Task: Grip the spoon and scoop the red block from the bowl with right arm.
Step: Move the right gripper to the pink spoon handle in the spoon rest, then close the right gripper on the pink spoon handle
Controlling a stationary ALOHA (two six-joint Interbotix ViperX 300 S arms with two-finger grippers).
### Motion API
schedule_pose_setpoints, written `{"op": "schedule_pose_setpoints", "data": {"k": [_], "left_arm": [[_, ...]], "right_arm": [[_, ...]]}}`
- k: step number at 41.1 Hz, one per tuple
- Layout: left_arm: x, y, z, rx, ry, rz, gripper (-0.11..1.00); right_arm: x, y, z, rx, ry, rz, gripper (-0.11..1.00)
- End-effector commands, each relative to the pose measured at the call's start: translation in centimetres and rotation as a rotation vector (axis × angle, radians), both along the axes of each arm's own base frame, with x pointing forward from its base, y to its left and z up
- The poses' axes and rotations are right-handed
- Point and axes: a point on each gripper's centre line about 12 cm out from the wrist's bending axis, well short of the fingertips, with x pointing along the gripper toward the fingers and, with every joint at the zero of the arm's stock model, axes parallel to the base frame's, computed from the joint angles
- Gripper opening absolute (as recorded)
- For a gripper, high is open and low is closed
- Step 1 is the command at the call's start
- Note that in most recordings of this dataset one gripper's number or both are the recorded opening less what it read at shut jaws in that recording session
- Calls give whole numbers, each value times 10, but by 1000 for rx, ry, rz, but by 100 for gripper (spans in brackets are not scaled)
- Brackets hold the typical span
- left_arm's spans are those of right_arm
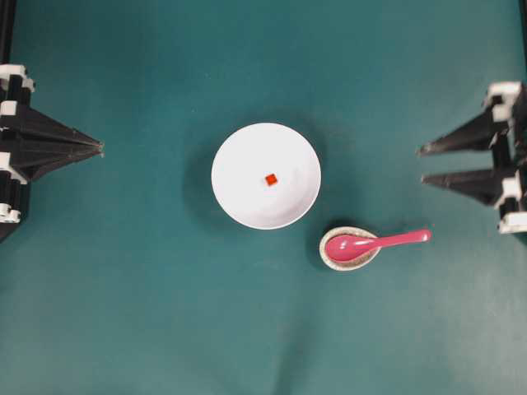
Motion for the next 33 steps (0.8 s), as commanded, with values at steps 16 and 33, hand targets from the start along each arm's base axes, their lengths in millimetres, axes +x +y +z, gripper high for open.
{"op": "schedule_pose_setpoints", "data": {"k": [16,33], "left_arm": [[1,0,12,11,-31,0,0],[0,0,12,18,-23,1,0]], "right_arm": [[-26,23,-96,109,34,81,48],[-17,30,-138,99,179,83,48]]}}
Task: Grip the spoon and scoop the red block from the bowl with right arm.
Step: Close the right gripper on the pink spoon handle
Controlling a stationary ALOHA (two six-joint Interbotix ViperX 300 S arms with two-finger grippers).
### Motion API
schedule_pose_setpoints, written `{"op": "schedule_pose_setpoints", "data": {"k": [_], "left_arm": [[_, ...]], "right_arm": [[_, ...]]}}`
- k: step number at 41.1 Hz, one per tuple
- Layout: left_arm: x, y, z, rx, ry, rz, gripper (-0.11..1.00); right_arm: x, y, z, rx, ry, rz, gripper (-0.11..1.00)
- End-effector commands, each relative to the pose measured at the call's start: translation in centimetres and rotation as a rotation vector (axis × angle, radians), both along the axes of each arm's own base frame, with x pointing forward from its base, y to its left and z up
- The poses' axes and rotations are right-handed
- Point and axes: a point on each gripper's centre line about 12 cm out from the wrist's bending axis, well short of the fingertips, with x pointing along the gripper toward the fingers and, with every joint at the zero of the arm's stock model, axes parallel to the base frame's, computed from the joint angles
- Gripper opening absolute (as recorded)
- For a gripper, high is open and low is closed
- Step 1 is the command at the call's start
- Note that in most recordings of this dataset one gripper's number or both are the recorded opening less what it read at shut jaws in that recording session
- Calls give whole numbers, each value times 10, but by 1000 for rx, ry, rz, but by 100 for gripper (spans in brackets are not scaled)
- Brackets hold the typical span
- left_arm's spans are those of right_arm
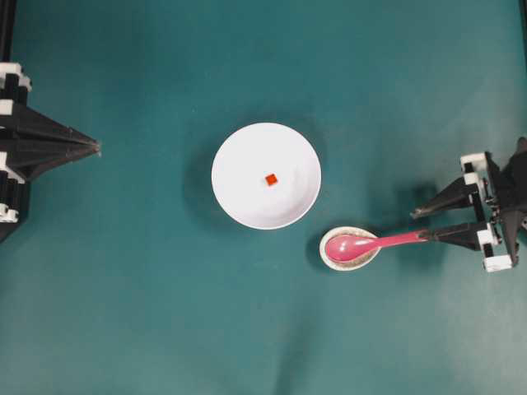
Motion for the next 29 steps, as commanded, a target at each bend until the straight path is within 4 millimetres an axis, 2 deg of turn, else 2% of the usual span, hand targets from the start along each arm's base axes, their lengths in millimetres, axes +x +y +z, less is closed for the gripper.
{"op": "schedule_pose_setpoints", "data": {"k": [1,16,29], "left_arm": [[2,0,11,3,-21,0,0],[1,0,11,5,-17,0,0],[1,0,10,8,-14,0,0]], "right_arm": [[7,3,-1,12,-14,2,48],[16,9,-13,28,37,6,48],[12,11,-21,27,90,16,48]]}}
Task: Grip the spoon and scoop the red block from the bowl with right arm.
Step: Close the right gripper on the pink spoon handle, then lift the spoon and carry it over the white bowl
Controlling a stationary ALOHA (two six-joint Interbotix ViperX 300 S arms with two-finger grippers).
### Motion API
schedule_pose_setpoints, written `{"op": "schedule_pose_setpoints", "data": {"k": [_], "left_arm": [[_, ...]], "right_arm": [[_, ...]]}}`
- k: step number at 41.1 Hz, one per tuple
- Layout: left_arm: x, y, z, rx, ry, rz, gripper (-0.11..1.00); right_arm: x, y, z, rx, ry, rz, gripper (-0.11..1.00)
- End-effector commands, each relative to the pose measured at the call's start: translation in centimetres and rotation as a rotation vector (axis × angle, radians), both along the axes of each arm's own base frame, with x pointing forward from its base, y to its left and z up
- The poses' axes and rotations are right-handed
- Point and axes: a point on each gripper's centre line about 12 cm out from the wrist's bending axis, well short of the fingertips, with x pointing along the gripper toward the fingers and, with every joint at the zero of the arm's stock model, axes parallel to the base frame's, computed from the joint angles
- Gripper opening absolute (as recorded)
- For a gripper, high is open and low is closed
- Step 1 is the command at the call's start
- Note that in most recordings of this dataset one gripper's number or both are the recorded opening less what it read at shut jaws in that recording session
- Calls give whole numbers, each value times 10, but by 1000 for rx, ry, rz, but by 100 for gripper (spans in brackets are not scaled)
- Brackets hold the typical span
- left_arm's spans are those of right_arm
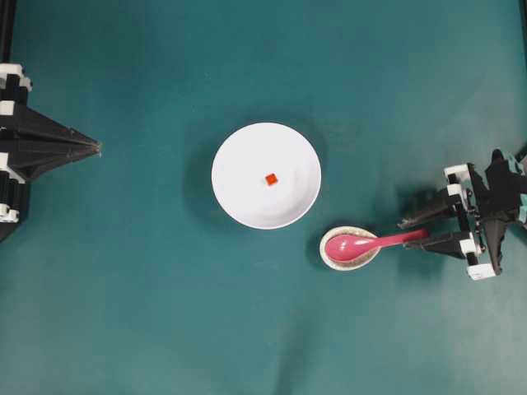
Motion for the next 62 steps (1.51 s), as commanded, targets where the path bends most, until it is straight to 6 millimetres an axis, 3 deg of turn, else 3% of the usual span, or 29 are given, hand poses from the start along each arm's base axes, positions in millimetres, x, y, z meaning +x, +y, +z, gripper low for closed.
{"op": "schedule_pose_setpoints", "data": {"k": [1,30,41,44,55,62], "left_arm": [[2,0,12,5,-29,0,0],[2,0,9,3,-2,0,0],[2,0,6,5,18,2,0],[2,0,6,5,18,0,0],[0,0,10,-9,6,0,0],[-5,0,16,-14,-18,0,0]], "right_arm": [[1,2,0,10,3,4,48],[2,3,-4,3,47,5,47],[3,4,-4,1,44,8,25],[4,4,-3,3,38,9,23],[25,12,19,38,-29,10,23],[47,18,45,43,11,16,23]]}}
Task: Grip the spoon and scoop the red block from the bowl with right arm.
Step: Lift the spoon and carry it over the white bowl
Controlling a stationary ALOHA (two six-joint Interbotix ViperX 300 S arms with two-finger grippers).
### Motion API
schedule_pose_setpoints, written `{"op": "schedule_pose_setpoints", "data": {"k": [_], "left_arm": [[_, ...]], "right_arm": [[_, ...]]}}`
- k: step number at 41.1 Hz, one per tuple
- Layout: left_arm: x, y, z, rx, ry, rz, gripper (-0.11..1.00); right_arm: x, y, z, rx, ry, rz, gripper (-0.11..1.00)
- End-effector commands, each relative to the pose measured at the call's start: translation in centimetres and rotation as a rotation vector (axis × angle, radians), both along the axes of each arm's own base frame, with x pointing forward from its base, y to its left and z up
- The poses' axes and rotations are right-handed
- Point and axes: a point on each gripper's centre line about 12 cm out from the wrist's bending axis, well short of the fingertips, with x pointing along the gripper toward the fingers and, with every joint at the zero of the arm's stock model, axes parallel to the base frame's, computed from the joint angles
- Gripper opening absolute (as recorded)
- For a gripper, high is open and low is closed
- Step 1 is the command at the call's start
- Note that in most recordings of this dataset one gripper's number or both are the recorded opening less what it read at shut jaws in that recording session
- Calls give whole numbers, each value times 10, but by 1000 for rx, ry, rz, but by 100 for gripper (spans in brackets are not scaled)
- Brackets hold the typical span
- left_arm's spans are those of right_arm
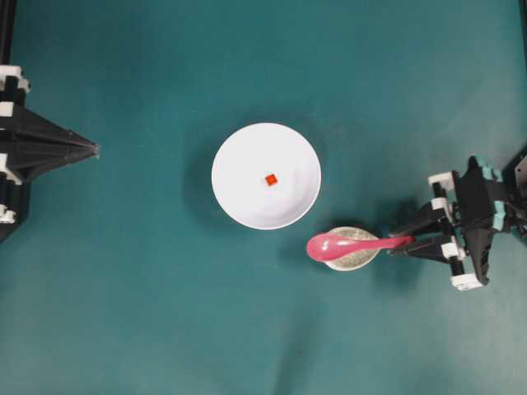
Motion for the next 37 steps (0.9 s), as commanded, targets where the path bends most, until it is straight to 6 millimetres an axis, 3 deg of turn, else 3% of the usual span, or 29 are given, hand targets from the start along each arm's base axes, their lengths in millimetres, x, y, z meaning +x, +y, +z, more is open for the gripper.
{"op": "schedule_pose_setpoints", "data": {"k": [1,11,20,31,37], "left_arm": [[0,0,15,1,-37,0,0],[-5,0,18,1,-38,0,0],[-5,0,18,3,-38,2,0],[-4,0,17,2,-31,0,0],[-4,0,17,2,-26,0,0]], "right_arm": [[15,2,20,8,2,-4,23],[36,-11,70,-29,103,-27,23],[43,-41,118,-41,179,-99,23],[56,-79,161,-16,299,-212,23],[70,-92,174,-3,410,-234,23]]}}
